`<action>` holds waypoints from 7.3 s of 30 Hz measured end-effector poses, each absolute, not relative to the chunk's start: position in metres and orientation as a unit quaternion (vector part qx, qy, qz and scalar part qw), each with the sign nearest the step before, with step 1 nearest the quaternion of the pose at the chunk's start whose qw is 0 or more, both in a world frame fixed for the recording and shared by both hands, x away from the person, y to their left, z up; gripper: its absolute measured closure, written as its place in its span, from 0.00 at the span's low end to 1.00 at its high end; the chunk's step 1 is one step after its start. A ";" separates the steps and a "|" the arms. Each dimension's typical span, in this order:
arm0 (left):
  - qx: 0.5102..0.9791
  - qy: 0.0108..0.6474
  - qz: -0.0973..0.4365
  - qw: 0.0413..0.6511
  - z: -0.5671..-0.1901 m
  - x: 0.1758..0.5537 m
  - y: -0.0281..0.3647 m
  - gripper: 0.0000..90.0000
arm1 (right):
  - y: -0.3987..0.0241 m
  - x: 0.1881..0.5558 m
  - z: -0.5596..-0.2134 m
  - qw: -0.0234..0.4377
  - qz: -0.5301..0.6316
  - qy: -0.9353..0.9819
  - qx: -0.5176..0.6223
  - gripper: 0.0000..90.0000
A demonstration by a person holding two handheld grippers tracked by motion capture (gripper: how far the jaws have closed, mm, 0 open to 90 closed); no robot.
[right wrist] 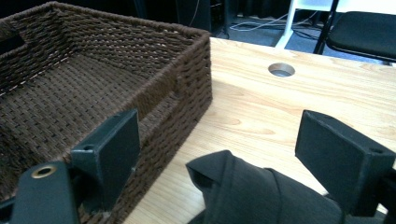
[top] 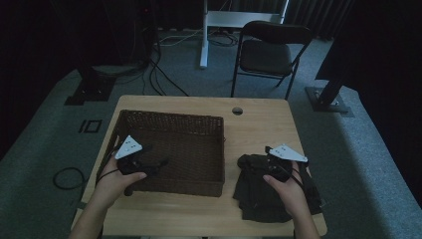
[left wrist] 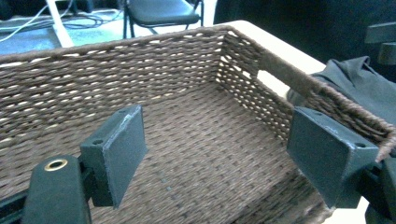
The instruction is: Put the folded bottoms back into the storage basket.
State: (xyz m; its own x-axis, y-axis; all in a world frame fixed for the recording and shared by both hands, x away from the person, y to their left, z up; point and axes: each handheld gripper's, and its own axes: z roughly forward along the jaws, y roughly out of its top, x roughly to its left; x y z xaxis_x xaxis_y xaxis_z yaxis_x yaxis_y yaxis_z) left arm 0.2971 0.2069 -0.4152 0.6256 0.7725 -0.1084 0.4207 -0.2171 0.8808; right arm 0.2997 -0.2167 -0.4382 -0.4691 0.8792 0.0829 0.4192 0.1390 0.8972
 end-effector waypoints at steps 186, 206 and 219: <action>0.819 0.344 0.053 0.456 -0.470 0.302 -0.106 0.79 | -0.362 0.269 -0.477 0.181 0.432 0.670 0.576 0.73; 0.821 0.316 0.061 0.471 -0.396 0.323 -0.064 0.79 | -0.333 0.283 -0.412 0.186 0.481 0.654 0.553 0.73; 0.813 0.318 0.071 0.484 -0.365 0.332 -0.019 0.79 | -0.295 0.298 -0.378 0.188 0.498 0.665 0.524 0.73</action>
State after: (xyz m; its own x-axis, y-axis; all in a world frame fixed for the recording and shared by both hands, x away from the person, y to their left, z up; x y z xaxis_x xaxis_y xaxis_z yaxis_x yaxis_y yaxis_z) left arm 0.3323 -0.0192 -0.3646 0.7882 0.5847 -0.1920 0.4476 -0.3305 0.8309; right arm 0.2980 -0.2953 -0.3784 -0.3808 0.8842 0.2707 0.5092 -0.0438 0.8595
